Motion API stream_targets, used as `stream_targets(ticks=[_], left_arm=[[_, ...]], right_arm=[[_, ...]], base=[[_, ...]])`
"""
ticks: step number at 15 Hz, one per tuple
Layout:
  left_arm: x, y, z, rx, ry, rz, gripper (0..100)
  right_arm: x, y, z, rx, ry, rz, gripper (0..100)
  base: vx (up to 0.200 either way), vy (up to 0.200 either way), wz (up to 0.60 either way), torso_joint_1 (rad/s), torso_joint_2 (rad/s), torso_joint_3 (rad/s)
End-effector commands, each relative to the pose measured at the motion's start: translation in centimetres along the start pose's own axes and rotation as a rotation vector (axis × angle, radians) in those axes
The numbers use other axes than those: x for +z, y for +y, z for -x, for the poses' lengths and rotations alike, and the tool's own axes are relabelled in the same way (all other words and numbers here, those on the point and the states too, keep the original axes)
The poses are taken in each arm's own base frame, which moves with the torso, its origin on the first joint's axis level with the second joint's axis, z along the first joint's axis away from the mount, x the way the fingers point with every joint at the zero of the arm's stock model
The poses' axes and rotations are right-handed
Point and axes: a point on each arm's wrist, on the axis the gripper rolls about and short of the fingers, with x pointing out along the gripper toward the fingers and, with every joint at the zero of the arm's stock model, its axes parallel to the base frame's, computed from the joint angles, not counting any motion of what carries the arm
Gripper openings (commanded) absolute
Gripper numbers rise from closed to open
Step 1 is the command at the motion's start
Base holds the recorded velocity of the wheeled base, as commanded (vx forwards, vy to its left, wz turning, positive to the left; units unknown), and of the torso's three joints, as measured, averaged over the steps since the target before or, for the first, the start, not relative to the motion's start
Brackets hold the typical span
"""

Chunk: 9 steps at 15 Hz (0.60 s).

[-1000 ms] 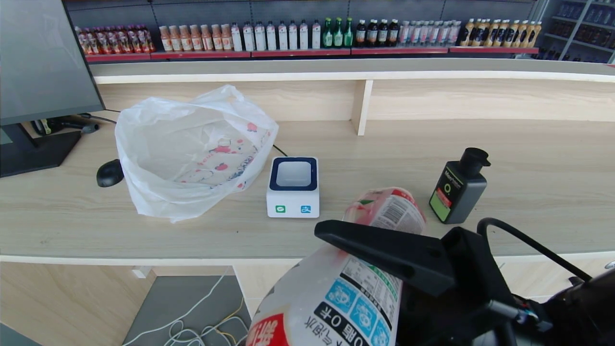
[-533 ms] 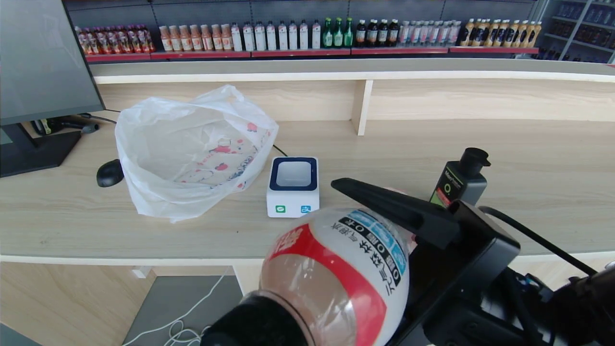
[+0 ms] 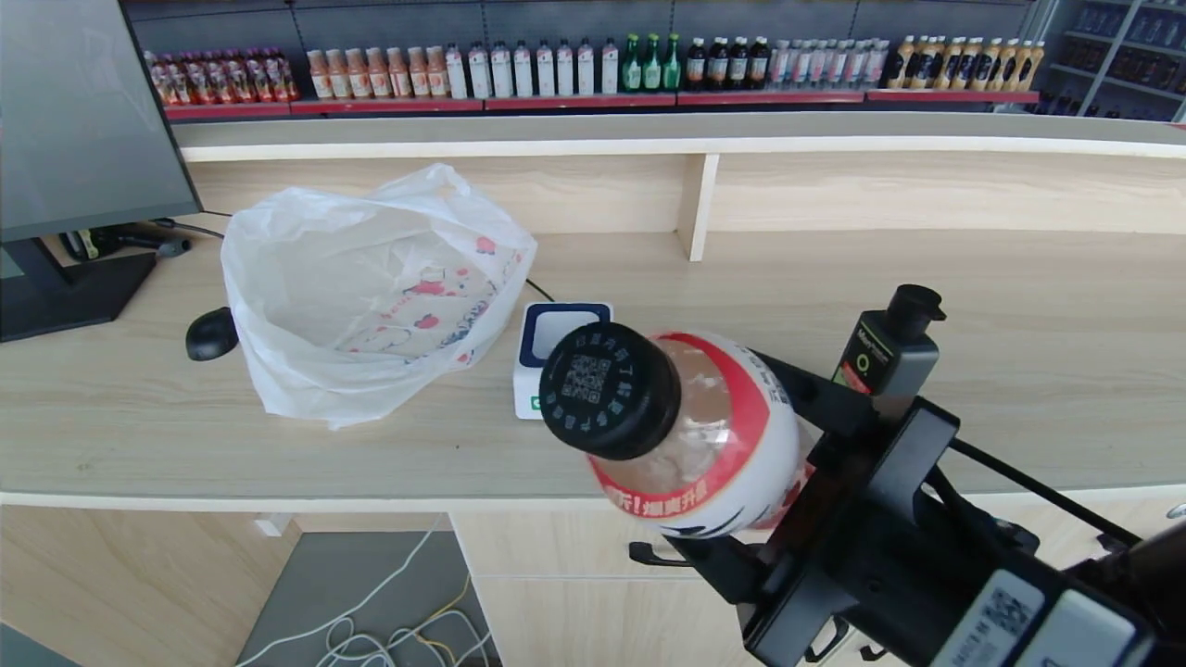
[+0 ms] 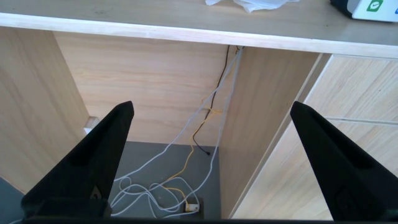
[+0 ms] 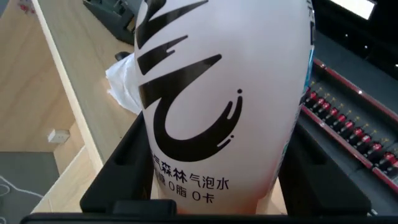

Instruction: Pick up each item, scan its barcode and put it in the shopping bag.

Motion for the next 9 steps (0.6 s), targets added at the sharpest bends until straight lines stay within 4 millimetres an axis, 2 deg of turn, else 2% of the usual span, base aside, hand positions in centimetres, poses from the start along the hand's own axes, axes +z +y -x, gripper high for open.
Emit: stream_targets(ticks=[1,4,6,7,9], left_arm=[[0.0,0.0,0.0,0.002,0.000,0.000,100],[0.0,0.0,0.0,0.000,0.000,0.000,100],[0.0,0.0,0.0,0.002,0.000,0.000,100],[0.0,0.0,0.0,0.002,0.000,0.000,100],[0.0,0.0,0.0,0.002,0.000,0.000,100]], right_arm=[[-0.2,0.2,0.2,-0.003,0.022,-0.076,0],[0.2,-0.7,-0.6,-0.059,0.001,-0.316,0],[-1.0,-2.3,-1.1,-0.132,0.019,-0.439,0],[-2.6,-3.5,-0.8,-0.191,0.057,-0.515,0],[-4.1,-5.5,-0.6,-0.274,0.071,-0.594,0]], base=[[0.000,0.000,0.00,0.000,0.00,0.000],[0.000,0.000,0.00,0.000,0.00,0.000],[0.000,0.000,0.00,0.000,0.00,0.000],[0.000,0.000,0.00,0.000,0.00,0.000],[0.000,0.000,0.00,0.000,0.00,0.000]])
